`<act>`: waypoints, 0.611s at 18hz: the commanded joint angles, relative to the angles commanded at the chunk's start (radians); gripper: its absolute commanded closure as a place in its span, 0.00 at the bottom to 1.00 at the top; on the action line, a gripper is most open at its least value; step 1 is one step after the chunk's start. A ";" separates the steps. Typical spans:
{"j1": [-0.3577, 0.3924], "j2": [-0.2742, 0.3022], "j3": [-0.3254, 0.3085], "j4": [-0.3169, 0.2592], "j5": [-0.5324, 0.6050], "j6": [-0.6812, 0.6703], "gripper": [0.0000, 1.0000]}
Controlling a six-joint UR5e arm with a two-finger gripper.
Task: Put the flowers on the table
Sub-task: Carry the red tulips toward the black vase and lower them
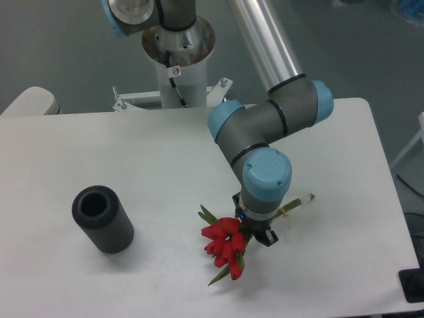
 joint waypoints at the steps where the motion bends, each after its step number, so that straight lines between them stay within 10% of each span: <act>1: 0.000 0.018 -0.024 -0.005 -0.002 -0.003 0.80; 11: 0.003 0.184 -0.244 -0.003 0.000 -0.230 0.80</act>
